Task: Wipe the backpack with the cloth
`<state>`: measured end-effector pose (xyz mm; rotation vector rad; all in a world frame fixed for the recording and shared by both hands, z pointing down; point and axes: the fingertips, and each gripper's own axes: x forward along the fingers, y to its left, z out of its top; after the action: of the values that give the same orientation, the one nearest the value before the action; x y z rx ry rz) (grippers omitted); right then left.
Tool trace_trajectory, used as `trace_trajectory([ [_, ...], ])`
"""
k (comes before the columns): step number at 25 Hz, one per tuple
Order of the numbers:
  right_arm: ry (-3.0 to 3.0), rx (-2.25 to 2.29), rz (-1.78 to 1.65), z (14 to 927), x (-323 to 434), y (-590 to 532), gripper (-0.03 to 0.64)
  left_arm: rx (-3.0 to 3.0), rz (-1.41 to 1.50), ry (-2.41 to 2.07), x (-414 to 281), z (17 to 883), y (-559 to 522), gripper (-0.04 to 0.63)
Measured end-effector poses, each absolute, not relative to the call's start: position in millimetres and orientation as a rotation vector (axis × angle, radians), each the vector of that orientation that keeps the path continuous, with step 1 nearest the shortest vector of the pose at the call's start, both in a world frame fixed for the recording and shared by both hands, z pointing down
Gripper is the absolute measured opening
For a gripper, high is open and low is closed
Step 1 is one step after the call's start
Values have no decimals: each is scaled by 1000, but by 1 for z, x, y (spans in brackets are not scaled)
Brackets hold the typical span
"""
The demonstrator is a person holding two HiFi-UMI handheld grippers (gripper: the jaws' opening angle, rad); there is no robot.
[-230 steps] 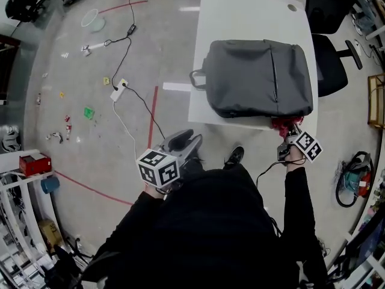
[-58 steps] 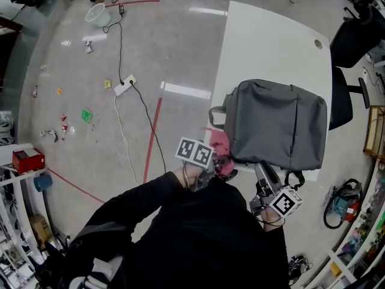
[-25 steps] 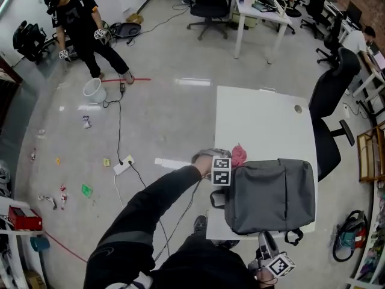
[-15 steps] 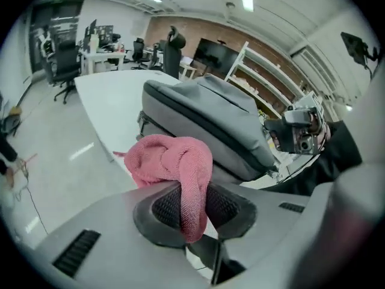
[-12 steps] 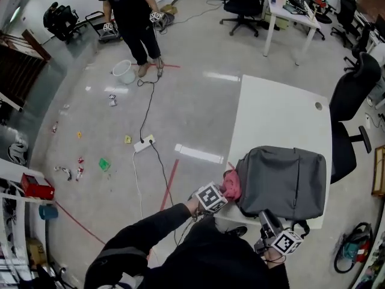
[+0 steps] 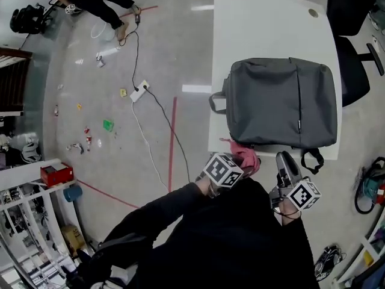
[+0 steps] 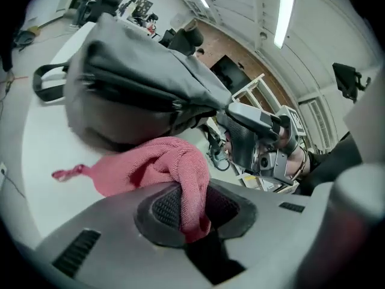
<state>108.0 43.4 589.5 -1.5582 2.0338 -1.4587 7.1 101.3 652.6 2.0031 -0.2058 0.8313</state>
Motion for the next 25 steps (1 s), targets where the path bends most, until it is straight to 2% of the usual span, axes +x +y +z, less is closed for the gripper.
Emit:
trace_trajectory([
  [6,1942,-1678,-1382,578,178,85,144,2059,767,-202,86,645,99,86],
  [11,1894,-1719,-1360,575,212,105,144,1875,611,-334,97,649,77,86],
  [16,1920,-1669,-1406,589,208,101,143,1806,575,-457,48,651,76,86],
  [25,2112,-1505,-1467,586,120,55,141,1772,514,-765,-91,643,24,86],
])
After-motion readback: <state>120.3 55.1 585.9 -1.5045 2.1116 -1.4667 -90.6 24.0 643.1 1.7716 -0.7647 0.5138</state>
